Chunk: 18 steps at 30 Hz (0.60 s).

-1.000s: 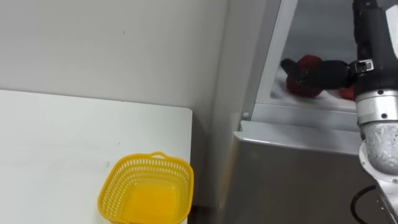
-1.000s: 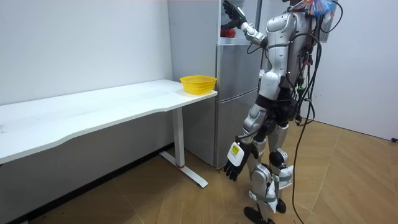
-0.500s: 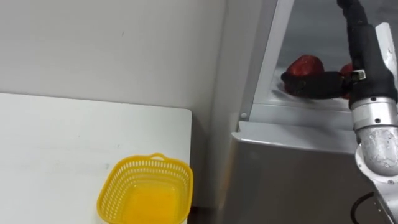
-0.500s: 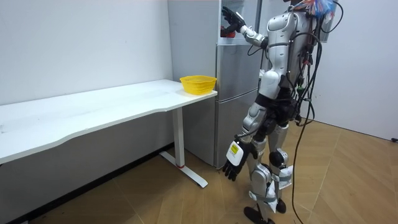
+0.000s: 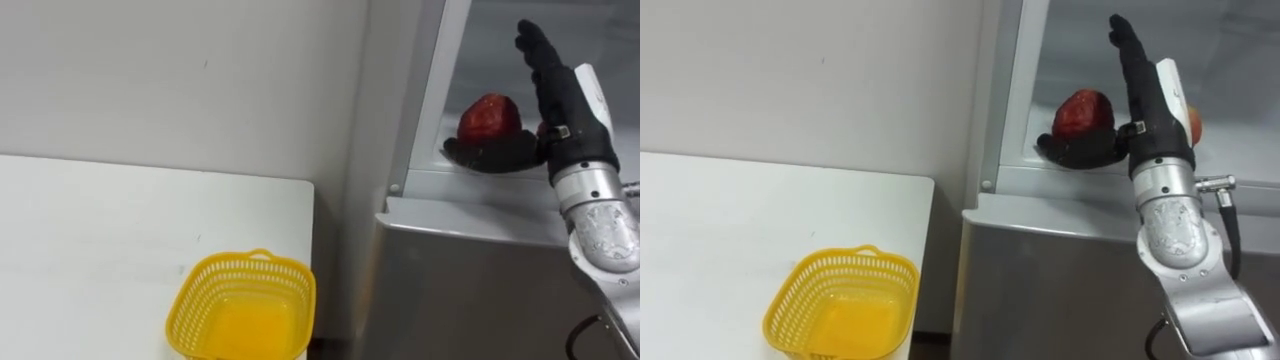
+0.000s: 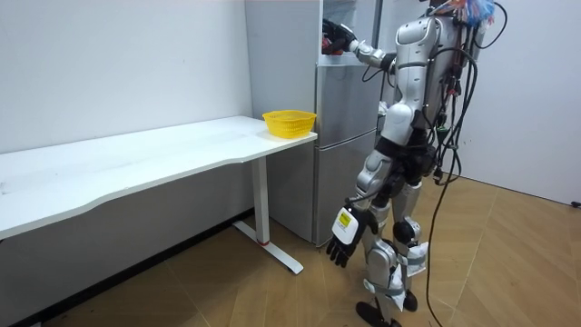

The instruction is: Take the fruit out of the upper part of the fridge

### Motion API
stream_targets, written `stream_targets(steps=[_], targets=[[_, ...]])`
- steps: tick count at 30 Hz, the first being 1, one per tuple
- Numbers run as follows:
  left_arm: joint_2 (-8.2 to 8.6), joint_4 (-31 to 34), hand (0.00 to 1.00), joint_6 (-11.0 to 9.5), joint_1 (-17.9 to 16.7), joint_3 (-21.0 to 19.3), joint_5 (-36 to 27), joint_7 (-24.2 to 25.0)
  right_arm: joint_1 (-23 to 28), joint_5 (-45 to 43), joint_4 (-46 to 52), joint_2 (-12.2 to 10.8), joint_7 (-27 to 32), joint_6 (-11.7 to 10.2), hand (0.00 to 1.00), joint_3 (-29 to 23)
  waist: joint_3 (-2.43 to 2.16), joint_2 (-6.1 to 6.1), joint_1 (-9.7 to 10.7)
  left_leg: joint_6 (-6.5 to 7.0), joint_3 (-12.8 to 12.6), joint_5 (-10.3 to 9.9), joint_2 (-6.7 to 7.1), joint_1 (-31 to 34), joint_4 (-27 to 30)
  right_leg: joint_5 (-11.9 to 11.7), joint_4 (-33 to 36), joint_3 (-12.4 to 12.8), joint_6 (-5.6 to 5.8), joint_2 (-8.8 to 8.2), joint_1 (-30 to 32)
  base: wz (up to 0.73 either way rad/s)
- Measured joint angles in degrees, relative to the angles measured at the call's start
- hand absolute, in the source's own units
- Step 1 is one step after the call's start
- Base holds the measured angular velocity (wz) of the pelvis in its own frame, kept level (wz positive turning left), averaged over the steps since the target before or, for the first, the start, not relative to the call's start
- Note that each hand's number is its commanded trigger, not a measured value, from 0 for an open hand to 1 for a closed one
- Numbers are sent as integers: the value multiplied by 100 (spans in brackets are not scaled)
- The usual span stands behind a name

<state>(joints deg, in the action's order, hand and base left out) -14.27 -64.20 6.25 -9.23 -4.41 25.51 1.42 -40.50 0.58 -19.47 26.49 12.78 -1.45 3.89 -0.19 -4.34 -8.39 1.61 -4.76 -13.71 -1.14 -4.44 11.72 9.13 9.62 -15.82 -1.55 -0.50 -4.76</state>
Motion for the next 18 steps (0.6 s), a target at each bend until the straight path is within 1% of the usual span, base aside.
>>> stream_targets(steps=[7, 12, 18], targets=[[-5, 4, 0, 19, 61, -113, 0, 0, 0, 231, -10, 43, -248, 29, 0, 0, -2, -8, 9, 0, -3, 0, -3, 11, 0, 0, -2, -4, 0, 5, 7, 0], [-6, 8, 0, 22, 90, -111, 1, 0, 0, 291, -15, 48, -429, 29, 0, 27, 0, -10, 5, 0, -25, 0, -4, 3, -1, 0, -2, -7, 0, 5, 6, 0], [-5, 9, 0, 93, 84, -111, 5, 53, 0, 288, -10, 49, -670, 41, 0, 108, -1, -10, 14, -1, -25, -2, -7, 2, -1, 0, -1, -19, 0, 6, 7, 0]])
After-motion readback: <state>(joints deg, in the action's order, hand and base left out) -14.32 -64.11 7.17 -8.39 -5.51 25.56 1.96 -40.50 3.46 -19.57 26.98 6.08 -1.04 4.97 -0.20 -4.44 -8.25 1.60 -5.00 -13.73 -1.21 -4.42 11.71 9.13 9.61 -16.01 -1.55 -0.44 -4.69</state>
